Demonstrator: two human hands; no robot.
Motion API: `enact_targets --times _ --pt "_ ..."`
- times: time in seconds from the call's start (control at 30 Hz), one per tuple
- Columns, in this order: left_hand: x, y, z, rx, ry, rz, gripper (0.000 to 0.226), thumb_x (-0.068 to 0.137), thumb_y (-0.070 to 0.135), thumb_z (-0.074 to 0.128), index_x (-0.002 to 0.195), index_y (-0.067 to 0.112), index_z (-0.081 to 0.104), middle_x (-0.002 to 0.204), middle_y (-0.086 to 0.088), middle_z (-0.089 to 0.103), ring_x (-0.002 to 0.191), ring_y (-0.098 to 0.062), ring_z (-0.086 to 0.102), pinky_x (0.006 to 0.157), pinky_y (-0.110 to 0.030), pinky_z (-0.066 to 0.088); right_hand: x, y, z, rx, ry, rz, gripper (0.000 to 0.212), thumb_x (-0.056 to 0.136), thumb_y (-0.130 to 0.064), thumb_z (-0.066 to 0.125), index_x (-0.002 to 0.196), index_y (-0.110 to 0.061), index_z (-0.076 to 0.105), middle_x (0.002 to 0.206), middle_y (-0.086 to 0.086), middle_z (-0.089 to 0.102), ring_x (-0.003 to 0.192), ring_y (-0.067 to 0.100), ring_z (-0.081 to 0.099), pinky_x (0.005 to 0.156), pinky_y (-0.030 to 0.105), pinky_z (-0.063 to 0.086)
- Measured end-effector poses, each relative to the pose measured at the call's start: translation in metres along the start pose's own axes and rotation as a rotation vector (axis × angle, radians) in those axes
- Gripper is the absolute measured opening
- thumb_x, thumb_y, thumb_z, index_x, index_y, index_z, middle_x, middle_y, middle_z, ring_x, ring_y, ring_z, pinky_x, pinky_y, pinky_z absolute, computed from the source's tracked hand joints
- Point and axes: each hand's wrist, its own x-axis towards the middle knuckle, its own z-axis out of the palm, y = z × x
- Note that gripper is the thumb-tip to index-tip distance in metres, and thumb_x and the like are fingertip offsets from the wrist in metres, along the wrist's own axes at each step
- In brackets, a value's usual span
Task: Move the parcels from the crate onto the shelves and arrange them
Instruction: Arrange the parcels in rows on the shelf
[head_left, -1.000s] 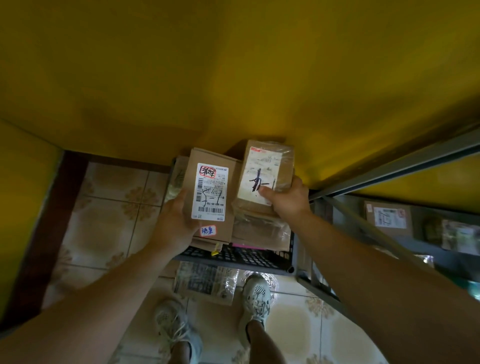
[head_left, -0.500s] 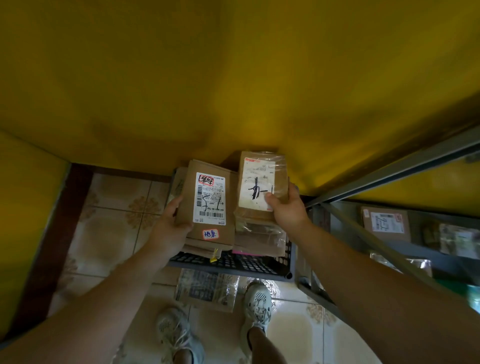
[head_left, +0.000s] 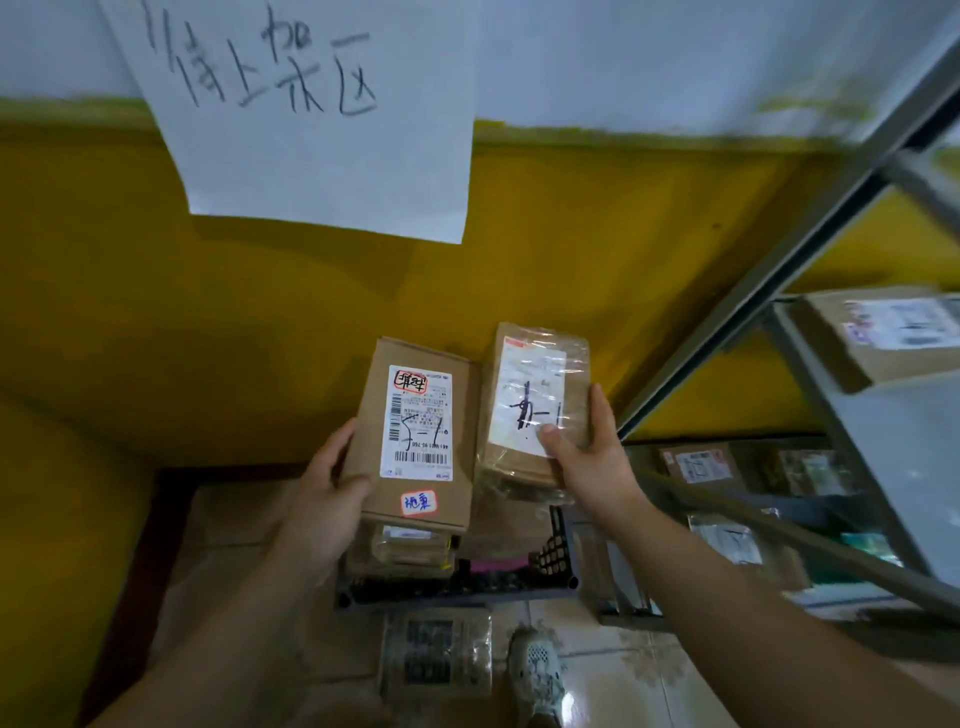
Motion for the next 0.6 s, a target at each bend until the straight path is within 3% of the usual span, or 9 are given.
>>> enact_targets --times 0.2,0.4,0.53,0.6 --pt "-0.058 0.046 -0.041 -0.004 -0.091 0.161 0.062 0.093 0.000 0.051 0.141 0.037 0.040 0.123 0.006 0.057 0.086 -0.002 0.061 0.056 -0.017 0.052 -0.100 -0.041 -0.004 0.040 0.151 -0.162 0.085 0.093 -0.031 0.068 0.155 -0.043 0.011 0.144 -0.005 0.047 0.122 0.025 0.058 0.097 0.052 0.053" --pt "-0.116 0.081 -0.062 -0.041 -0.060 0.289 0.063 0.093 0.005 0.054 0.142 0.042 0.038 0.125 0.009 0.055 0.095 -0.006 0.060 0.064 -0.022 0.050 -0.170 -0.081 -0.022 0.034 0.224 -0.217 0.086 0.090 -0.035 0.069 0.151 -0.051 0.011 0.142 -0.004 0.050 0.112 0.027 0.064 0.089 0.054 0.057" --pt "-0.170 0.097 -0.062 -0.095 -0.052 0.407 0.060 0.092 0.009 0.061 0.139 0.040 0.040 0.106 0.018 0.056 0.093 -0.009 0.062 0.063 -0.023 0.051 -0.216 -0.095 -0.044 -0.013 0.229 -0.333 0.096 0.075 -0.050 0.075 0.147 -0.055 0.013 0.132 -0.010 0.056 0.109 0.024 0.065 0.089 0.053 0.056" --pt "-0.199 0.100 -0.060 -0.115 -0.031 0.454 0.062 0.090 0.008 0.063 0.137 0.042 0.040 0.105 0.022 0.056 0.093 -0.009 0.063 0.064 -0.024 0.052 -0.240 -0.097 -0.060 0.002 0.214 -0.386 0.094 0.082 -0.039 0.076 0.150 -0.051 0.013 0.136 -0.007 0.054 0.108 0.023 0.065 0.088 0.052 0.058"
